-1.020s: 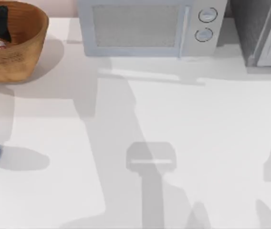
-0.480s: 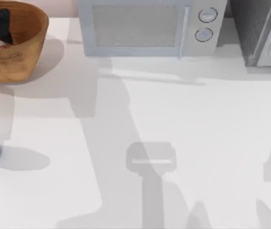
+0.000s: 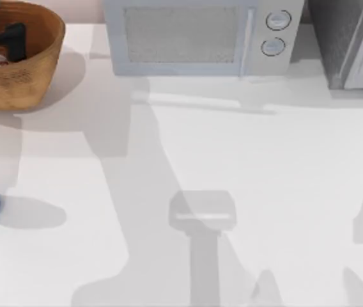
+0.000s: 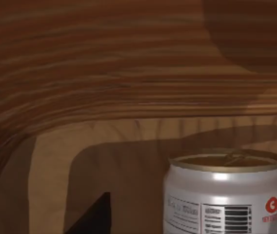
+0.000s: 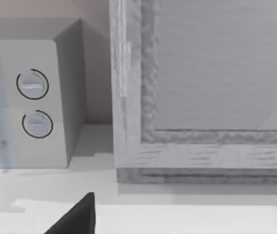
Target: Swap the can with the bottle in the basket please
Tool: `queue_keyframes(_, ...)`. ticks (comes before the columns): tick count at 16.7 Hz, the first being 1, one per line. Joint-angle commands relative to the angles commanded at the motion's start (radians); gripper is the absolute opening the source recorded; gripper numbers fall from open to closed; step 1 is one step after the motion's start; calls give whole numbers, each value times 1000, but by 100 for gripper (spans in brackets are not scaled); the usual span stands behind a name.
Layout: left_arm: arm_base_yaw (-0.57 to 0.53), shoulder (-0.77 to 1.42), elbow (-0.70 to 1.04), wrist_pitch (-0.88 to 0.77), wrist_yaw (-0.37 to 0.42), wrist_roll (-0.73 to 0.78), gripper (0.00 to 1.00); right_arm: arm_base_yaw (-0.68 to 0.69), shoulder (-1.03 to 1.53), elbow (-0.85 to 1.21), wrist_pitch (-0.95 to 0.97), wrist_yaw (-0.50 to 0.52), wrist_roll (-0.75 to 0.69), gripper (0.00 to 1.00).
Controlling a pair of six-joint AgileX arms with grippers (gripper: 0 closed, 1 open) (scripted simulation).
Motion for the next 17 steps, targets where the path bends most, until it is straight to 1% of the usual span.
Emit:
queue_keyframes(4, 0, 1, 0, 1, 0, 0, 100, 0, 0, 0, 0, 0, 0, 100)
queue_keyframes(17, 0, 1, 0, 1, 0, 0, 2, 0, 0, 0, 0, 0, 0, 100)
